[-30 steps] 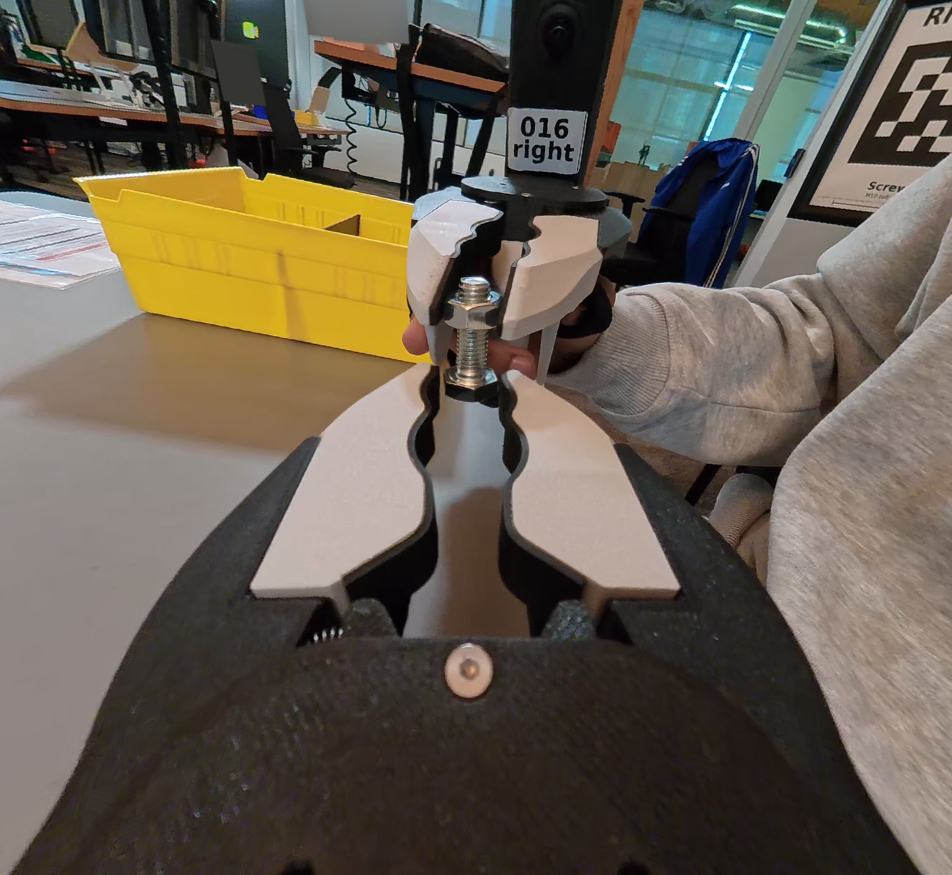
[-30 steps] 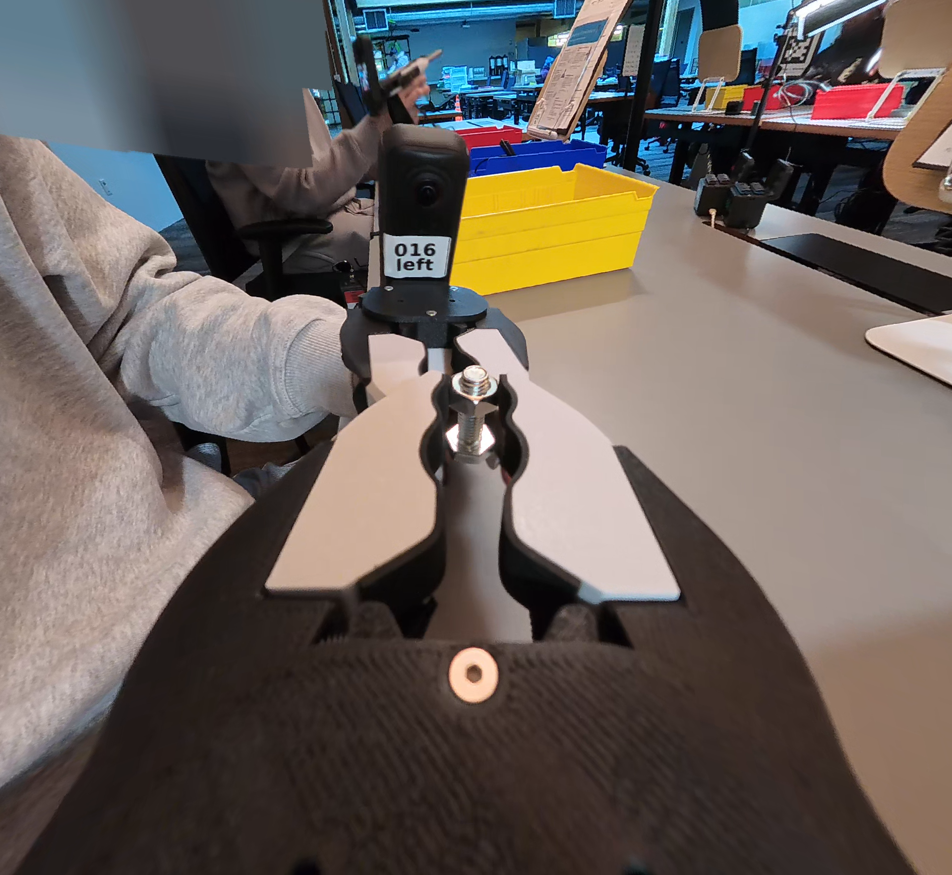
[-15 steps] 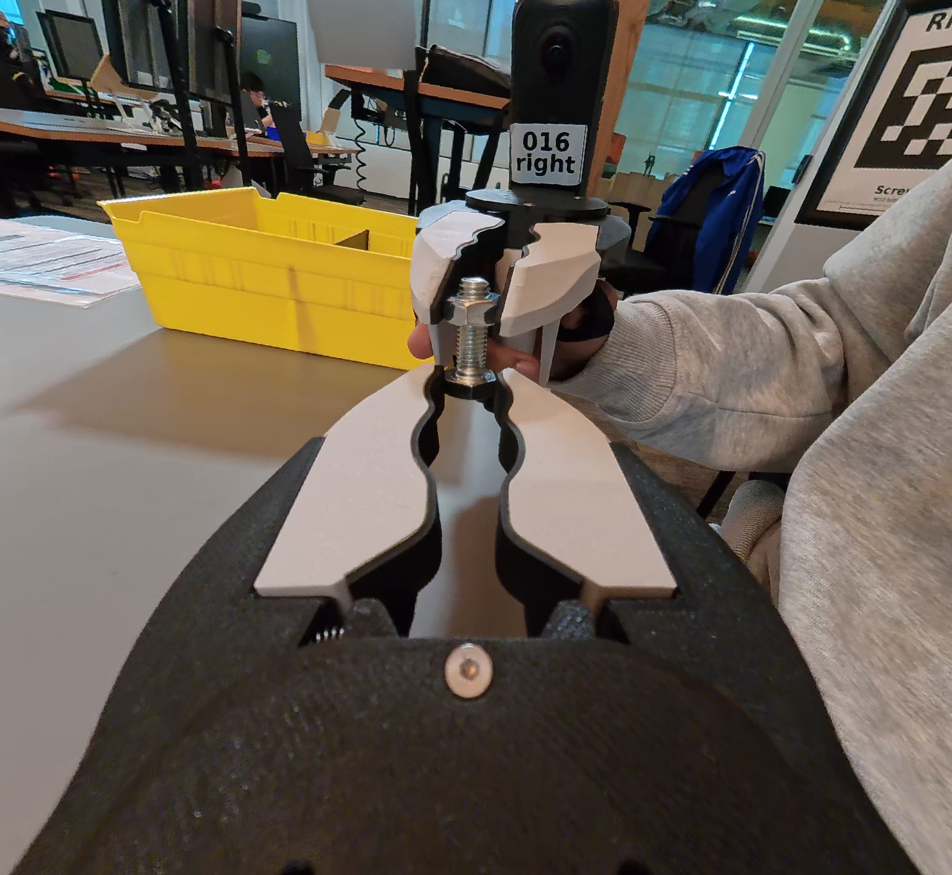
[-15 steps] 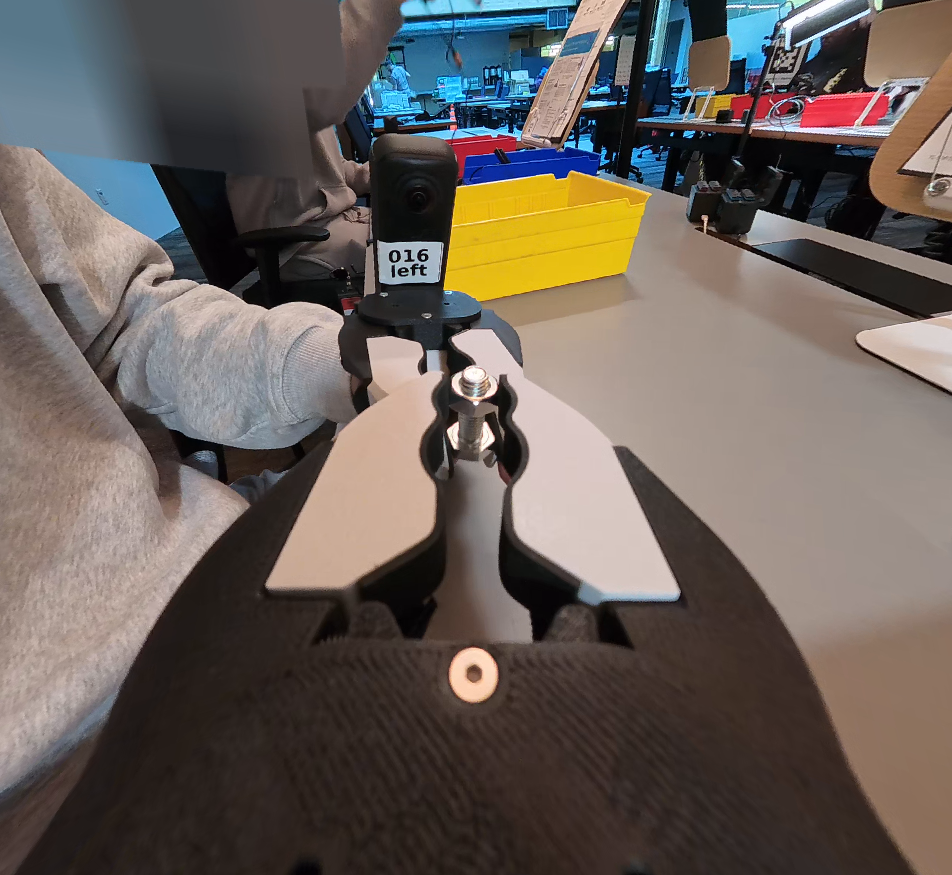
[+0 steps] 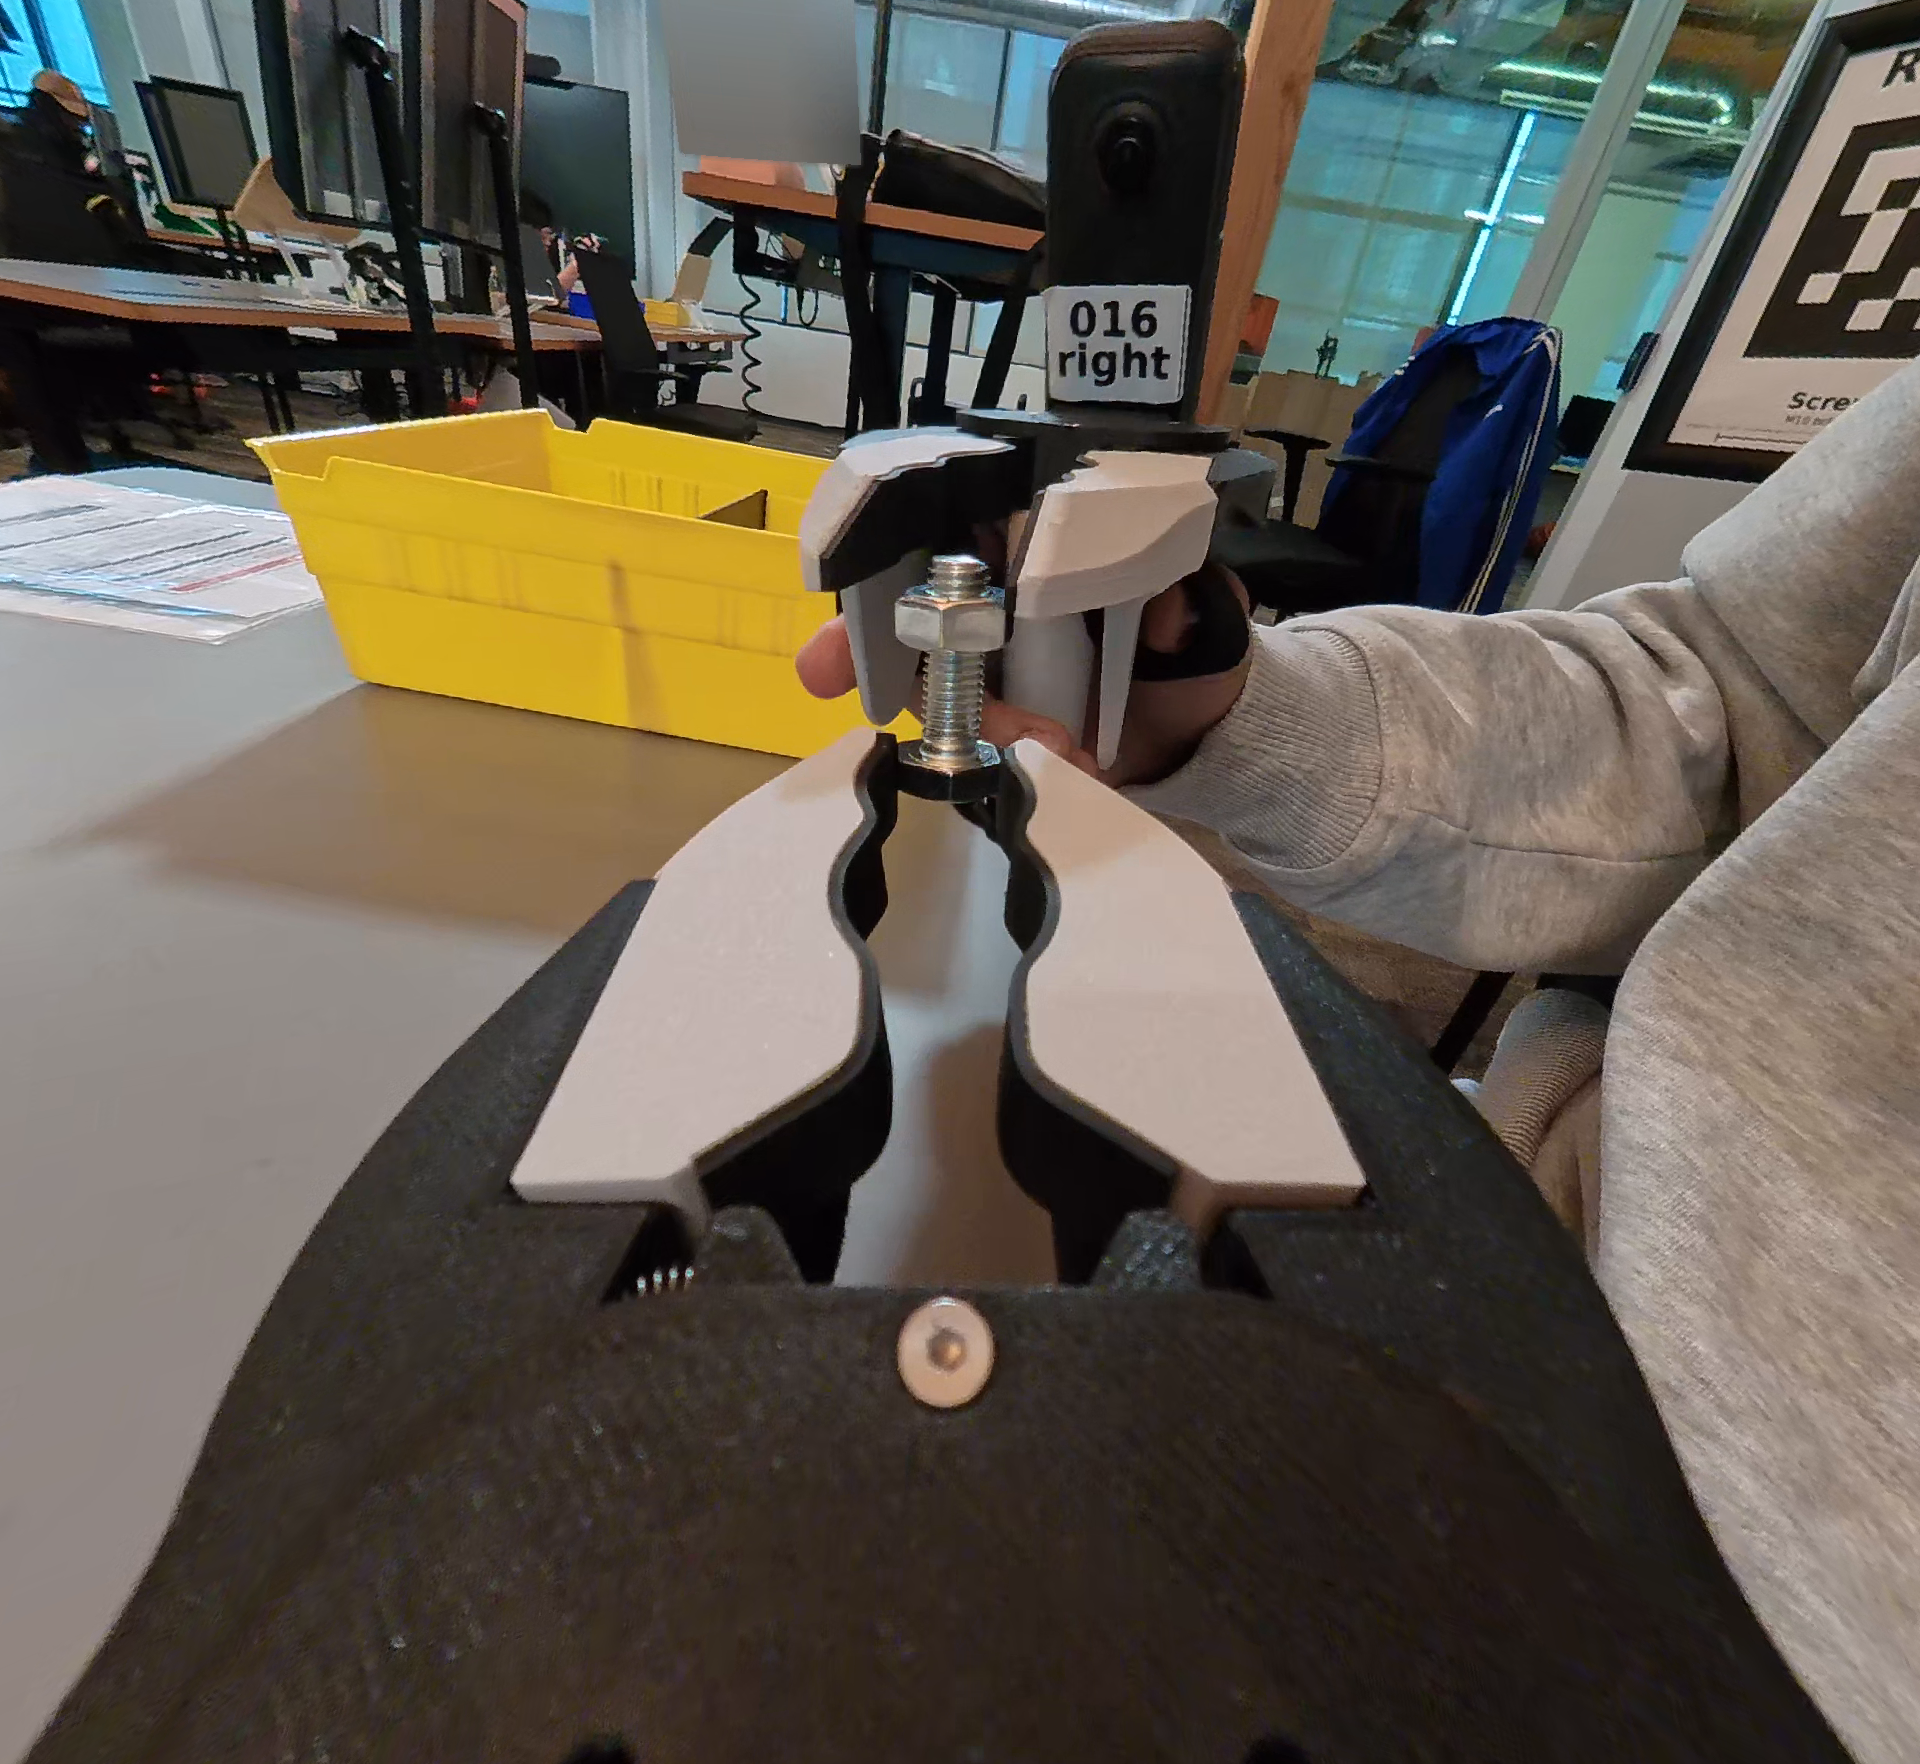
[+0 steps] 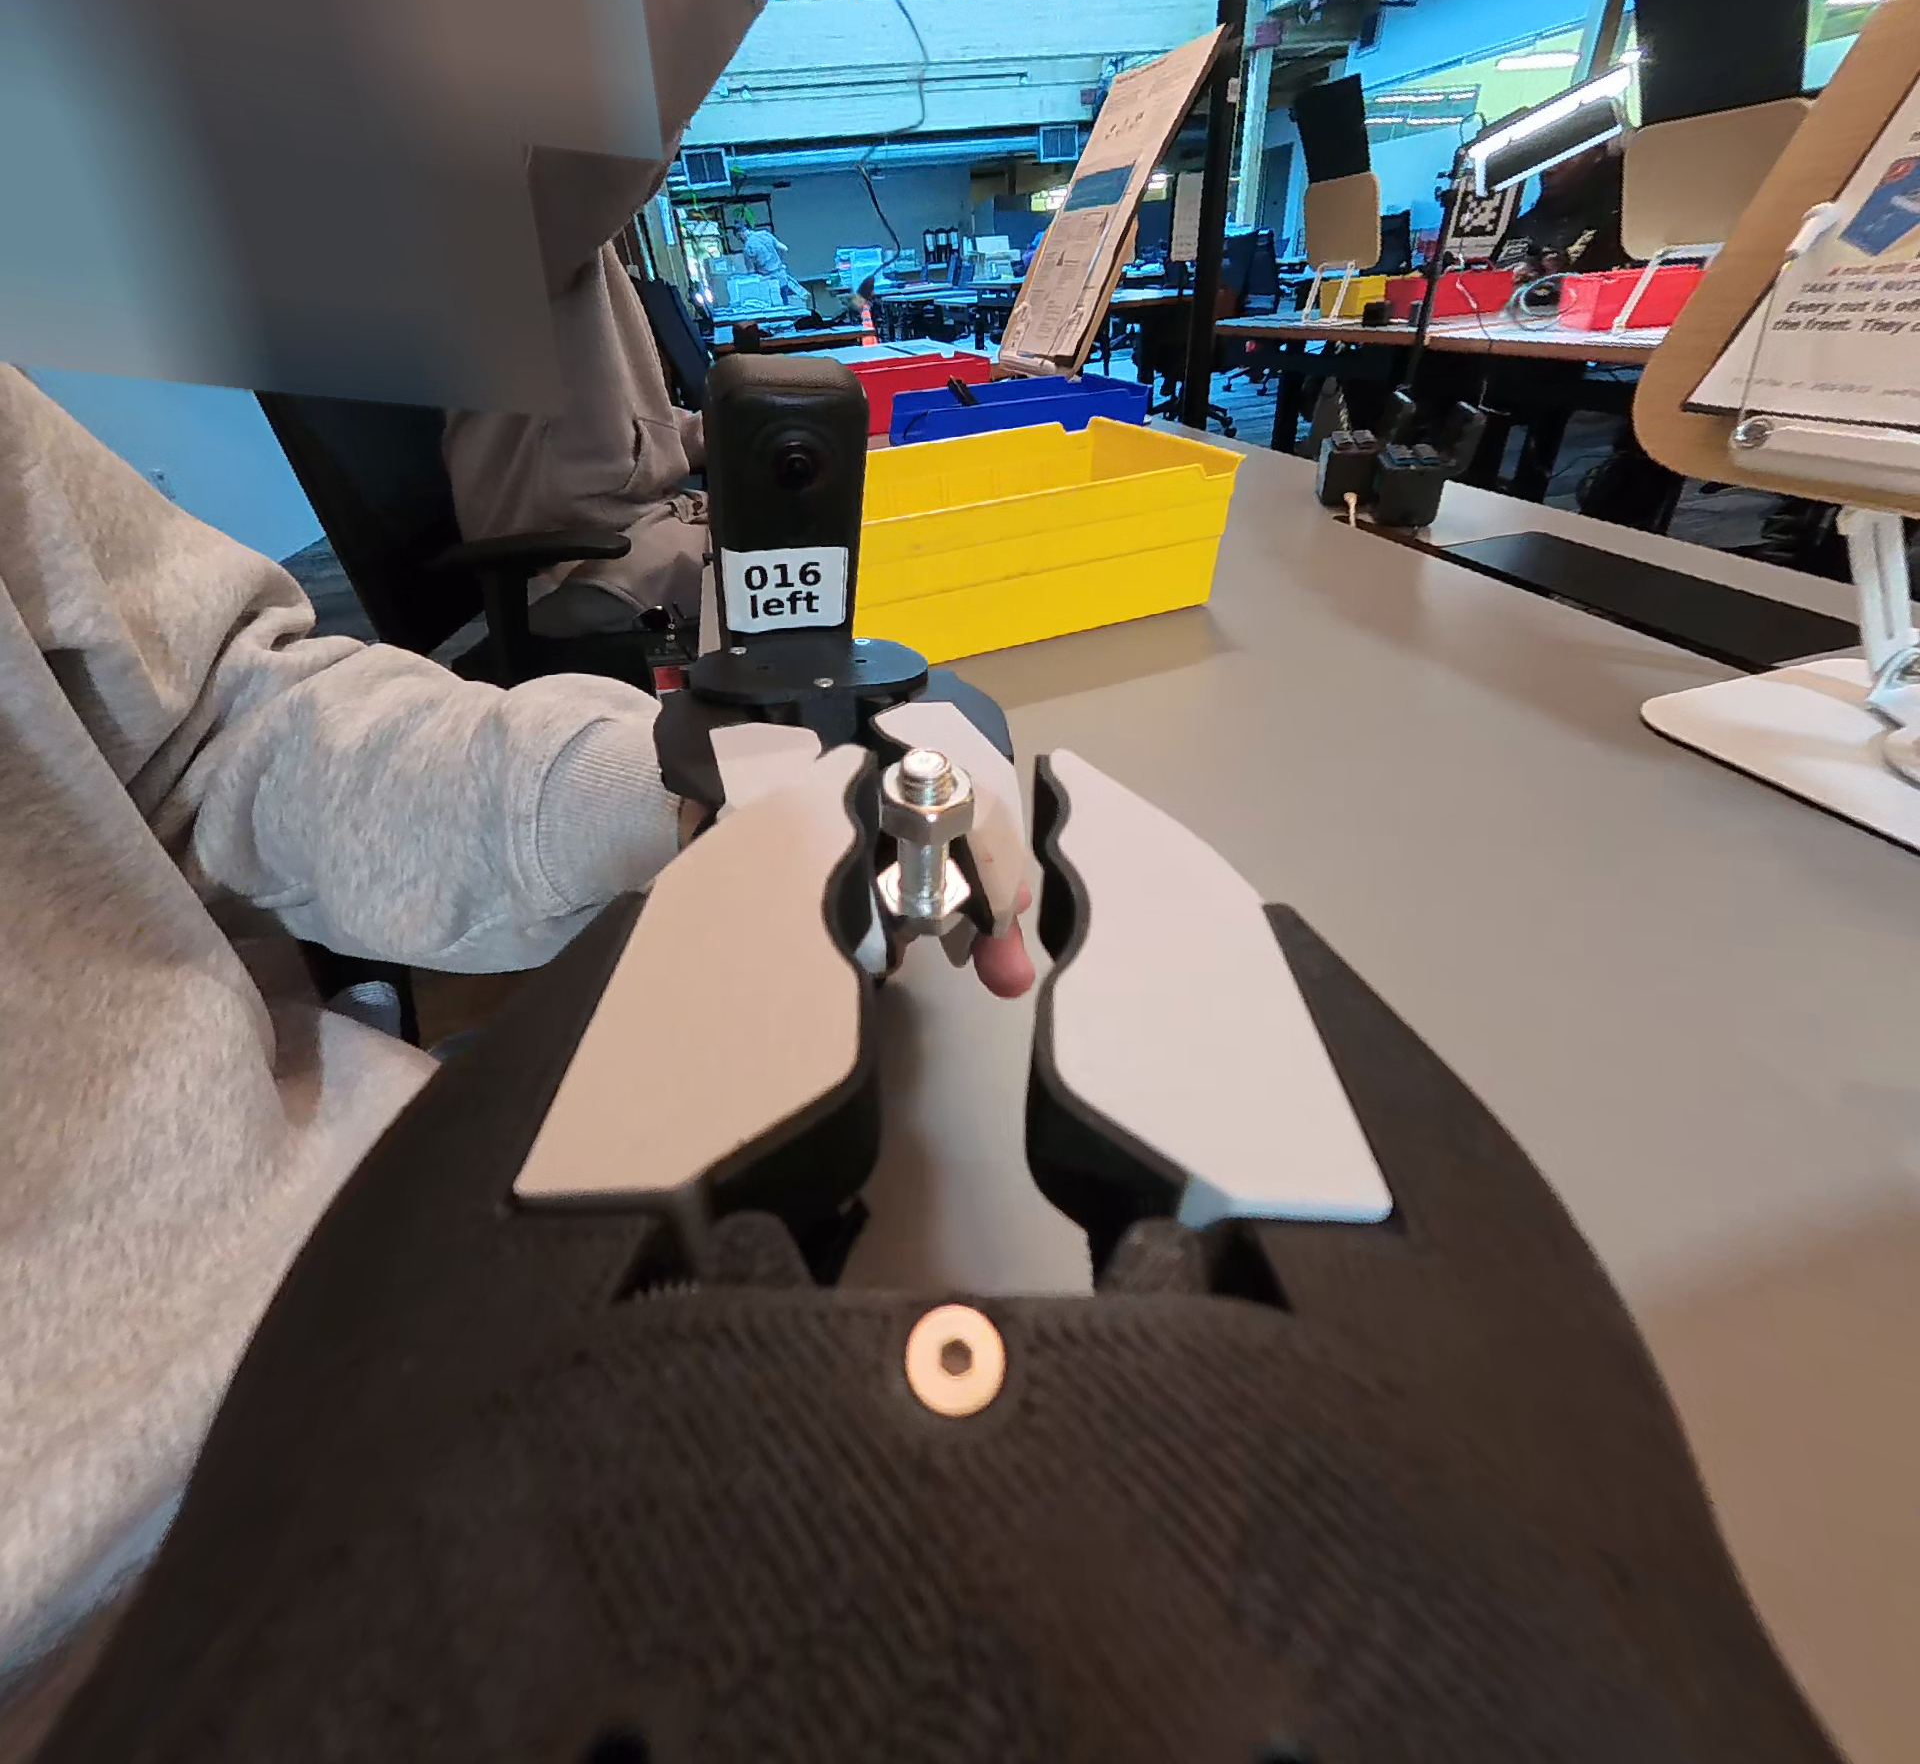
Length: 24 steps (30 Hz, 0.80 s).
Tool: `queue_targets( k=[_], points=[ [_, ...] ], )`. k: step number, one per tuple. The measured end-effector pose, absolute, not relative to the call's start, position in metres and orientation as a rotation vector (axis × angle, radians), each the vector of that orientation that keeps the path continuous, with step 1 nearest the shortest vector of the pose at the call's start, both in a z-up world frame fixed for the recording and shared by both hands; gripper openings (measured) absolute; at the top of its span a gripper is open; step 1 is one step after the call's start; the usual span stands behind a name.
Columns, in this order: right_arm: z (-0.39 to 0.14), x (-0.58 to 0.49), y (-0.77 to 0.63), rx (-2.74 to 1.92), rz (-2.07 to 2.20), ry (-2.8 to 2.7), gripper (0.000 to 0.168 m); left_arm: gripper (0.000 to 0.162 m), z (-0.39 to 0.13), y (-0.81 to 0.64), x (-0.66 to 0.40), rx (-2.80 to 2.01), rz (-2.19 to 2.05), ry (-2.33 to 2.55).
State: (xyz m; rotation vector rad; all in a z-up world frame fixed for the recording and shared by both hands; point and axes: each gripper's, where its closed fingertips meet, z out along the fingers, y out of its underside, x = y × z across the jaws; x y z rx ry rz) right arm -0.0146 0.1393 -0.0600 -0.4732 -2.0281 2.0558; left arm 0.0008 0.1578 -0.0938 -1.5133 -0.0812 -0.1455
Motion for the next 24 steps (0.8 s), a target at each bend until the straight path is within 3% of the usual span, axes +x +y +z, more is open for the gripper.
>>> queue_targets(
  k=[5,12,20,24],
  points=[
    [-0.053,-0.023,0.154,-0.505,2.001,-1.937,0.014,0.019,-0.090,0.154,-0.005,-1.488,-0.143,-0.106],
    [-0.049,-0.016,0.142,-0.489,2.065,-1.936,0.026,0.019,-0.088,0.153,-0.007,-1.474,-0.134,-0.115],
    [-0.057,-0.026,0.150,-0.557,2.012,-1.926,0.015,0.018,-0.083,0.150,-0.008,-1.440,-0.148,-0.124],
    [-0.048,-0.019,0.148,-0.509,2.064,-1.912,0.021,0.019,-0.085,0.152,-0.008,-1.452,-0.138,-0.118]
  ],
)
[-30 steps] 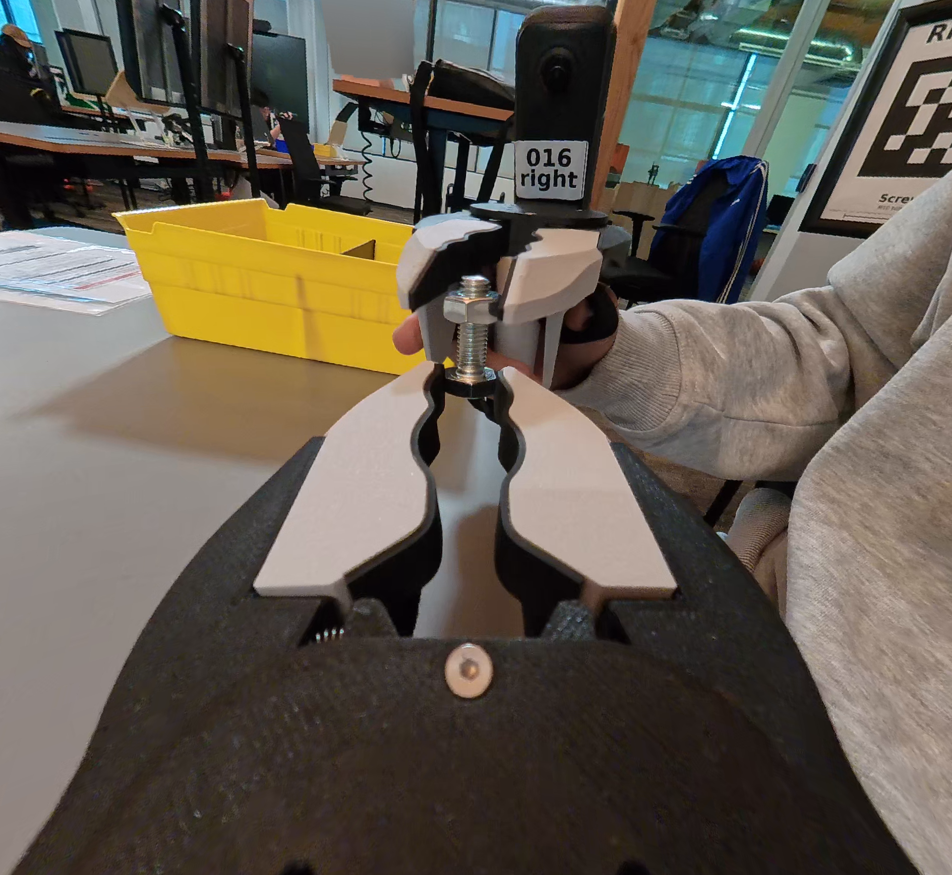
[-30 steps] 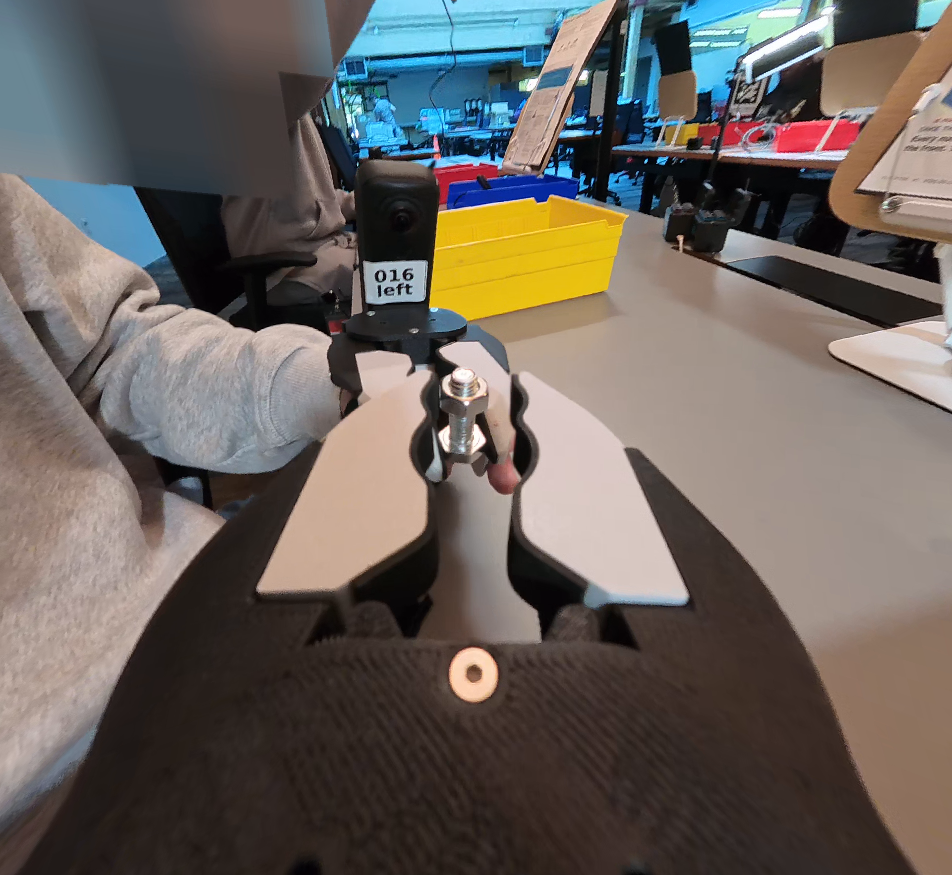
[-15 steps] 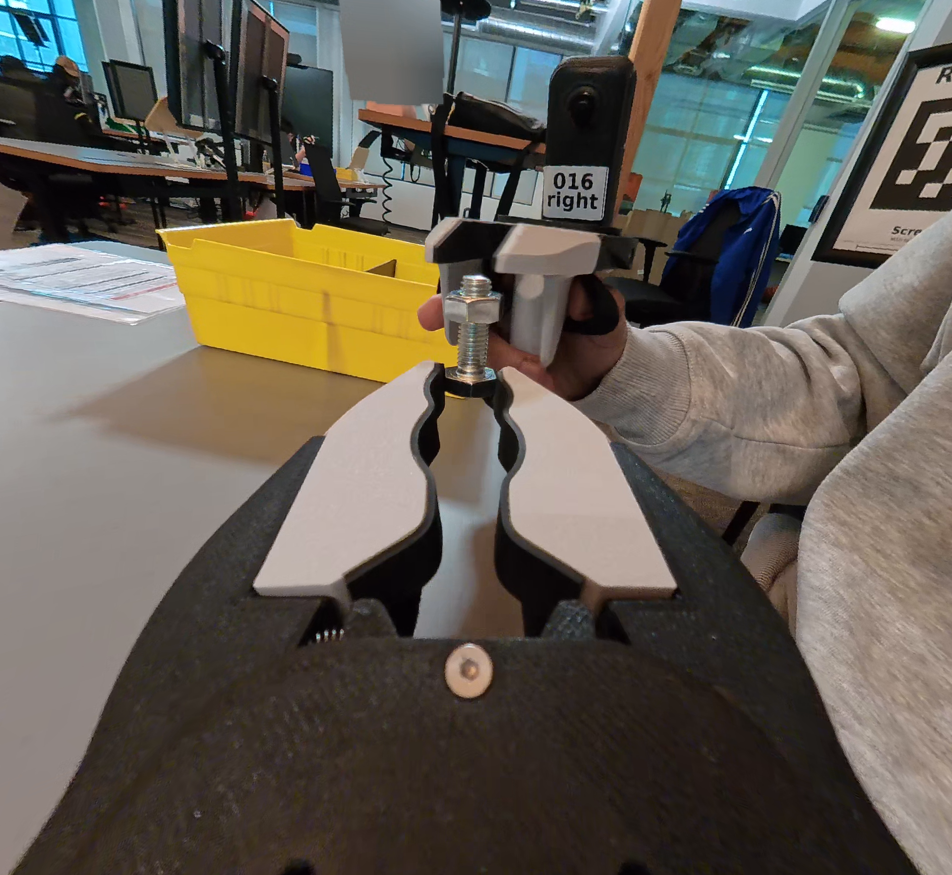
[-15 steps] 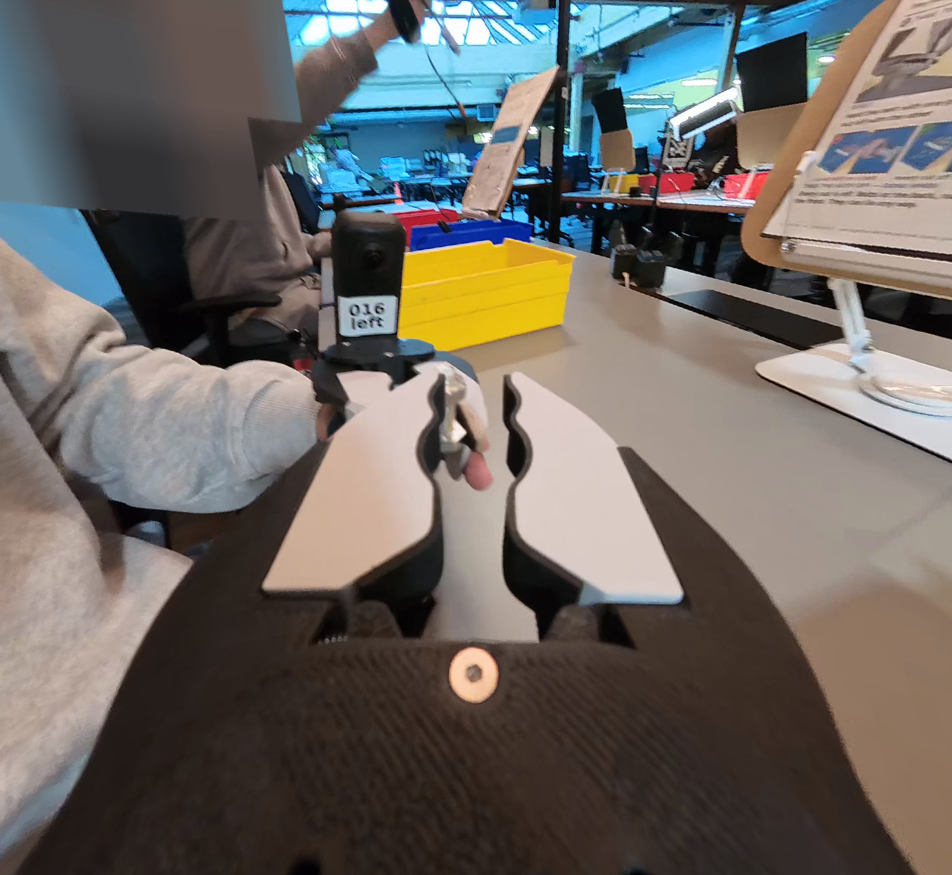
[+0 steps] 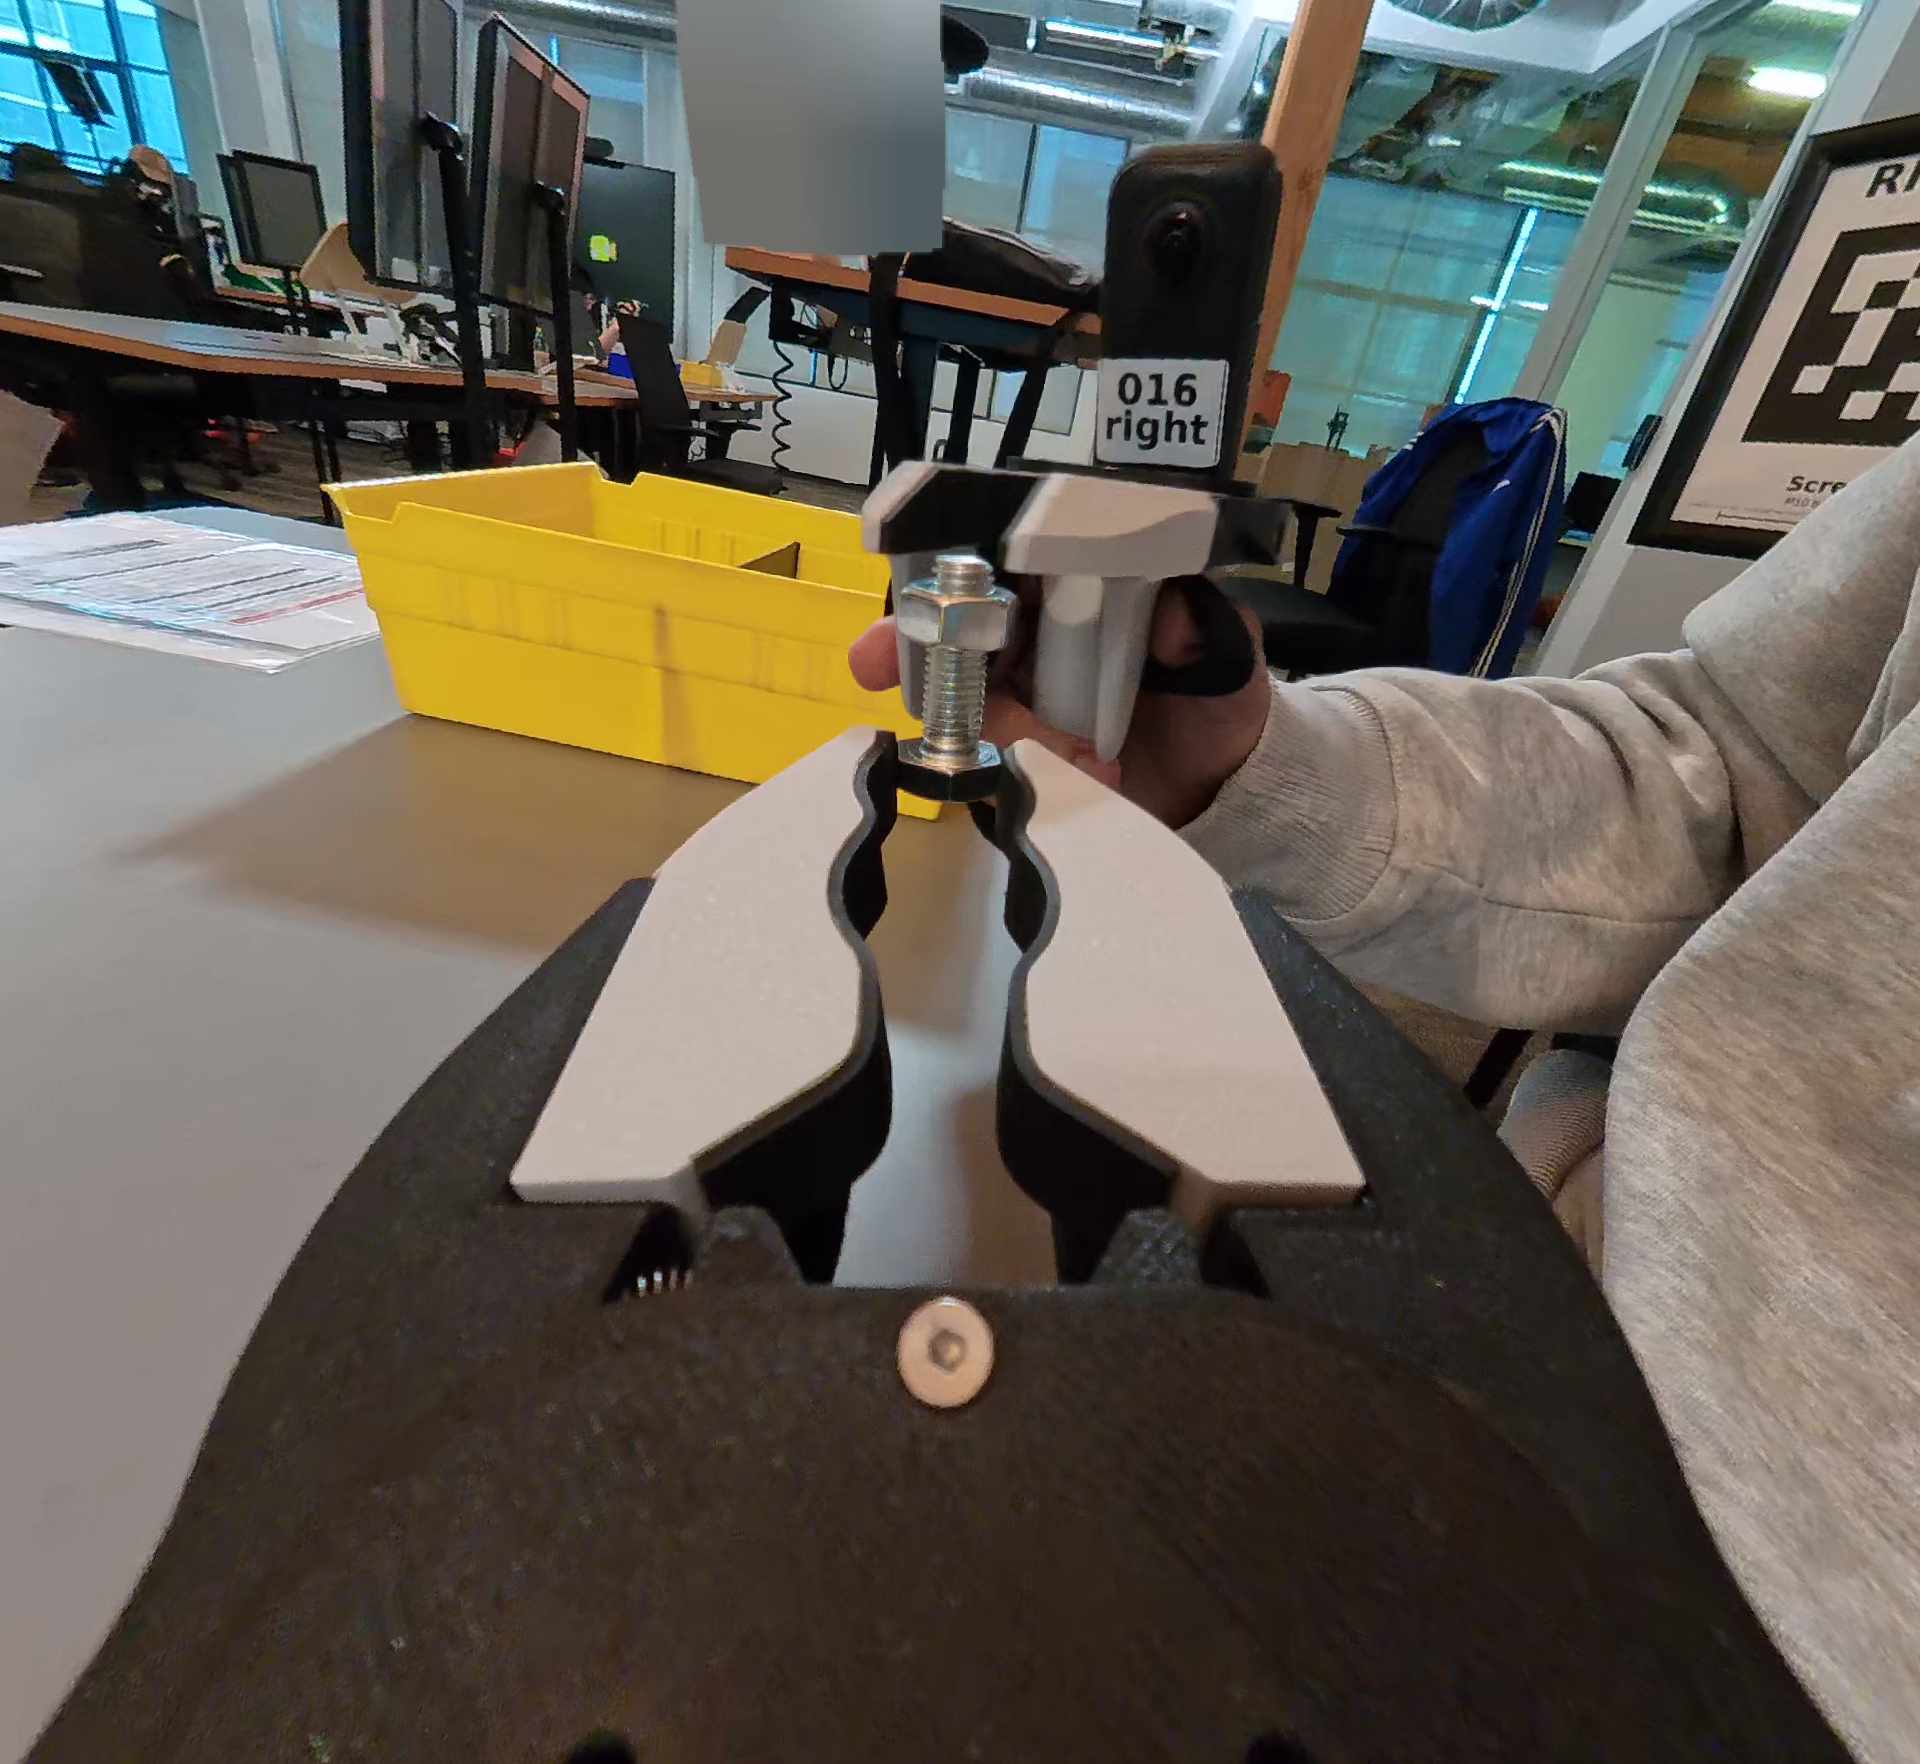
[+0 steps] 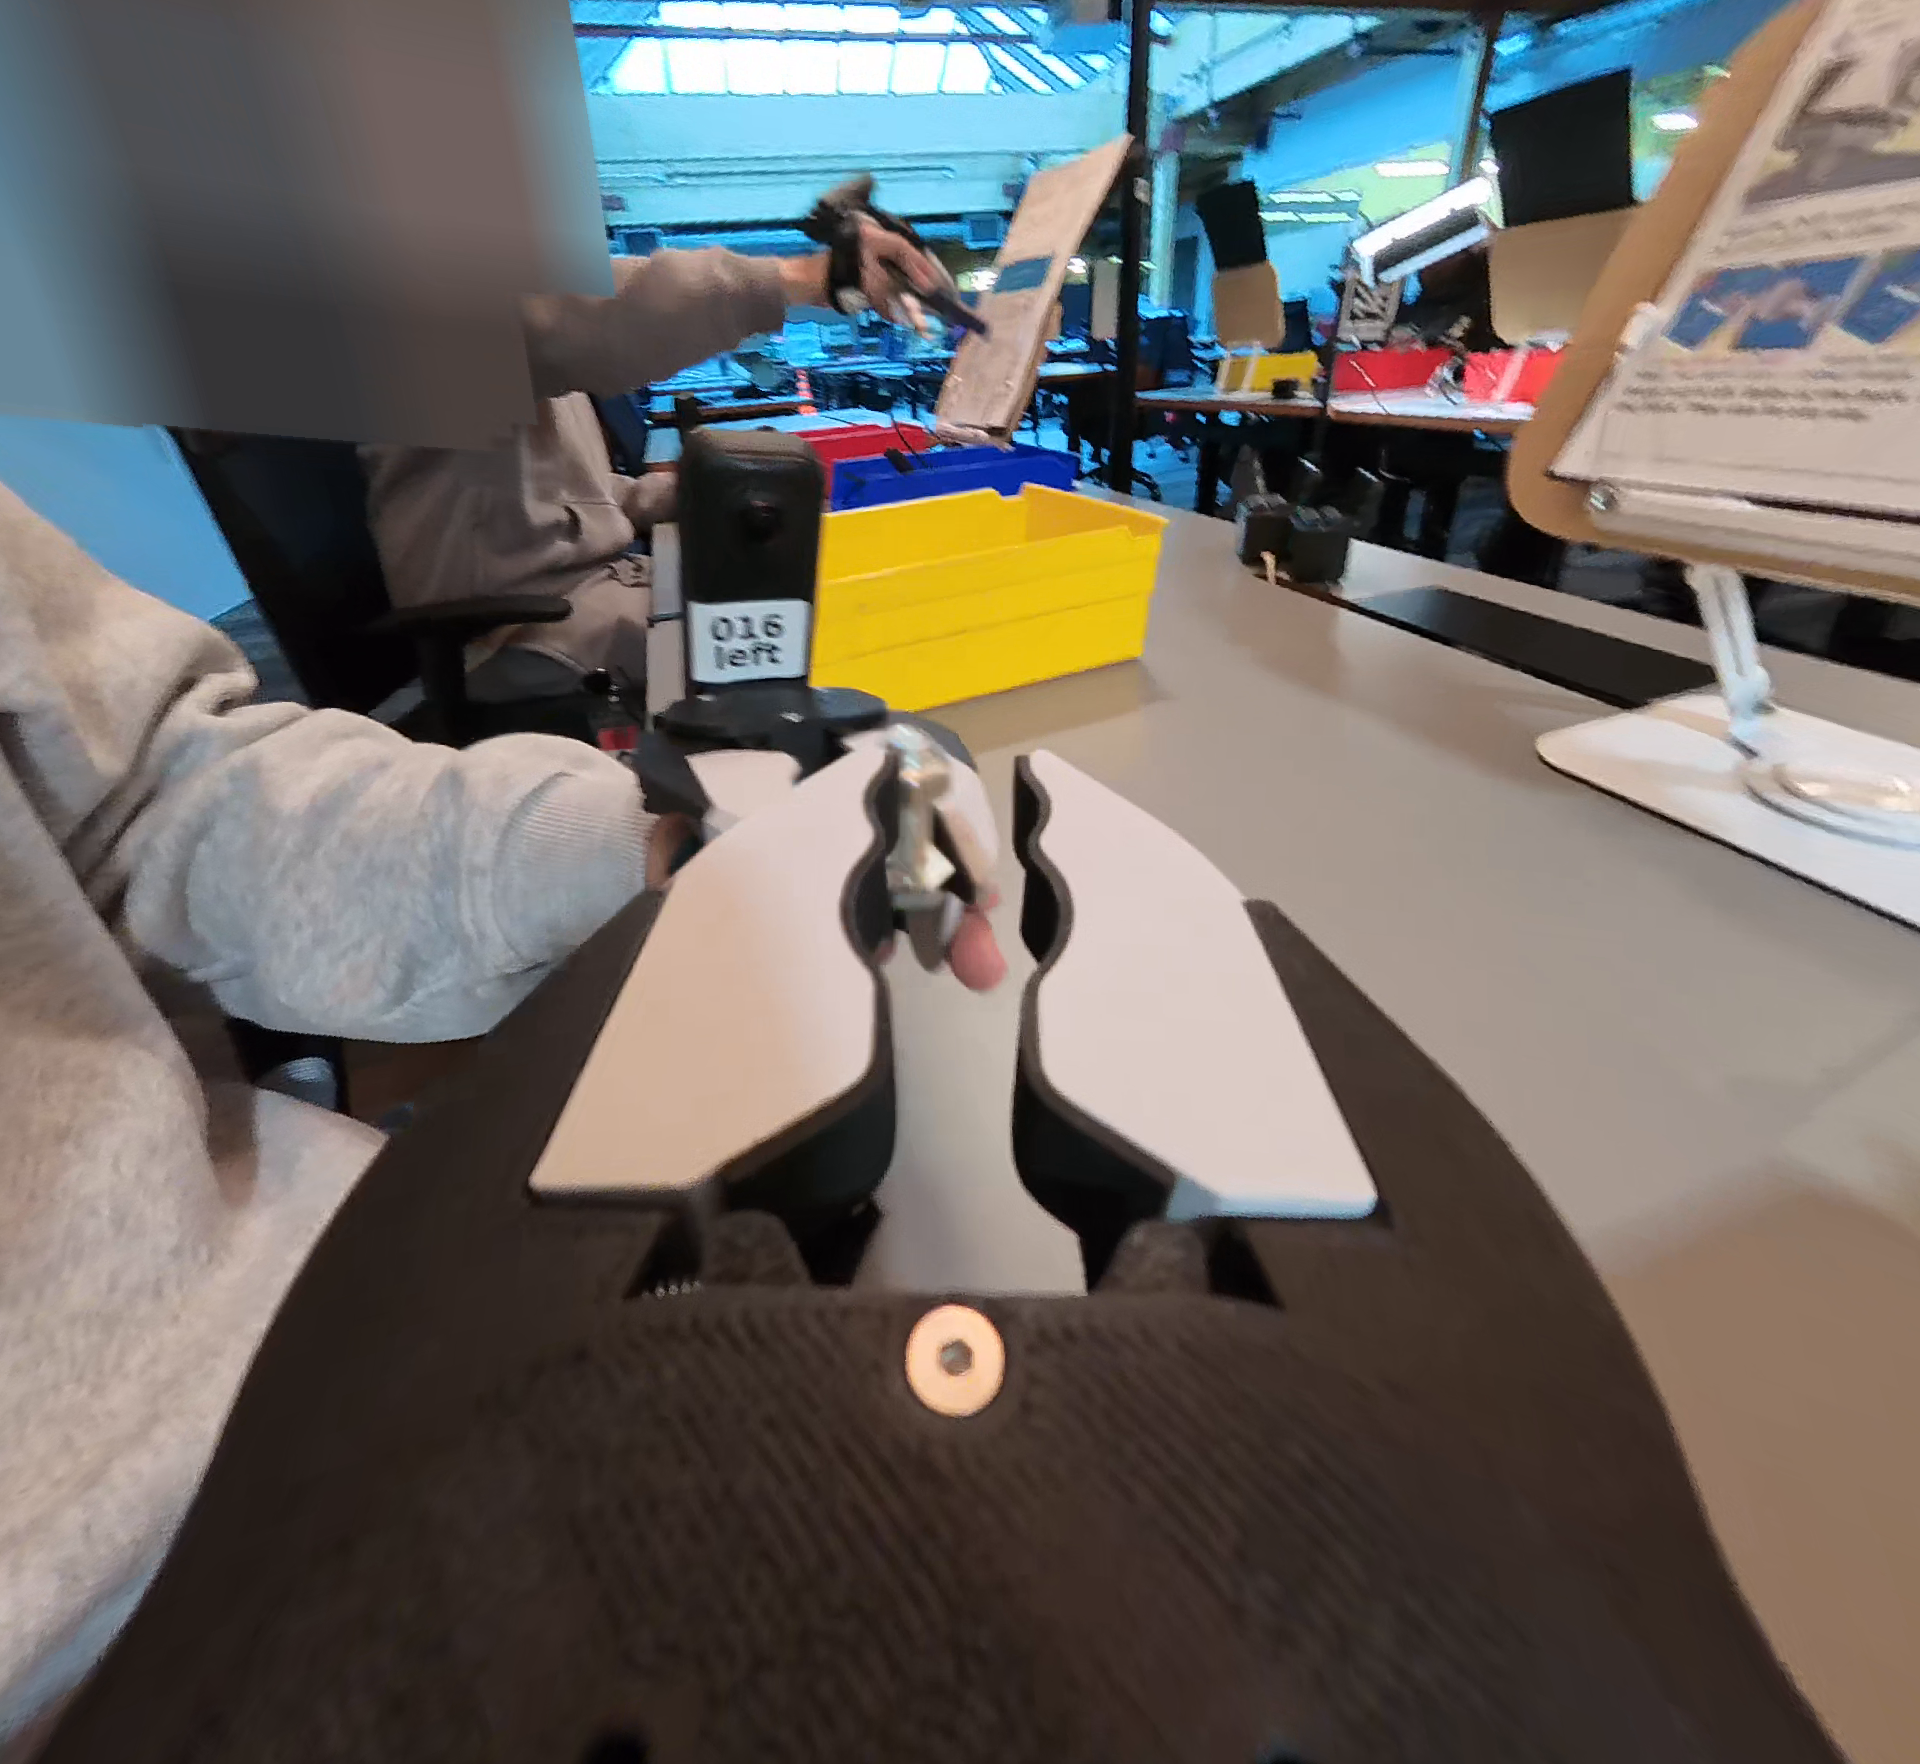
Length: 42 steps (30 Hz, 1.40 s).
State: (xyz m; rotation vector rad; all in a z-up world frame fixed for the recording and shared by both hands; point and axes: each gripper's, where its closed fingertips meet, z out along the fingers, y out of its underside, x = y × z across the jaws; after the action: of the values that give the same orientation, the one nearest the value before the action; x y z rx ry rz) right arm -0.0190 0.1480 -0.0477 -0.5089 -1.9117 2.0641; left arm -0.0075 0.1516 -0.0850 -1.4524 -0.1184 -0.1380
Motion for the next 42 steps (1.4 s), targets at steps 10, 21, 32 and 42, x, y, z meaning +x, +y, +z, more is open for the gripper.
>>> queue_targets(
  k=[10,21,32,42],
  points=[
    [-0.057,-0.024,0.147,-0.558,2.049,-1.937,0.023,0.018,-0.084,0.151,-0.008,-1.442,-0.137,-0.120],
    [-0.053,-0.015,0.141,-0.495,2.080,-1.952,0.031,0.019,-0.087,0.153,-0.005,-1.462,-0.132,-0.105],
    [-0.048,-0.018,0.147,-0.513,2.091,-1.913,0.027,0.019,-0.086,0.152,-0.006,-1.455,-0.130,-0.111],
    [-0.058,-0.026,0.152,-0.552,2.019,-1.920,0.022,0.018,-0.083,0.151,-0.007,-1.441,-0.133,-0.115]
  ],
)
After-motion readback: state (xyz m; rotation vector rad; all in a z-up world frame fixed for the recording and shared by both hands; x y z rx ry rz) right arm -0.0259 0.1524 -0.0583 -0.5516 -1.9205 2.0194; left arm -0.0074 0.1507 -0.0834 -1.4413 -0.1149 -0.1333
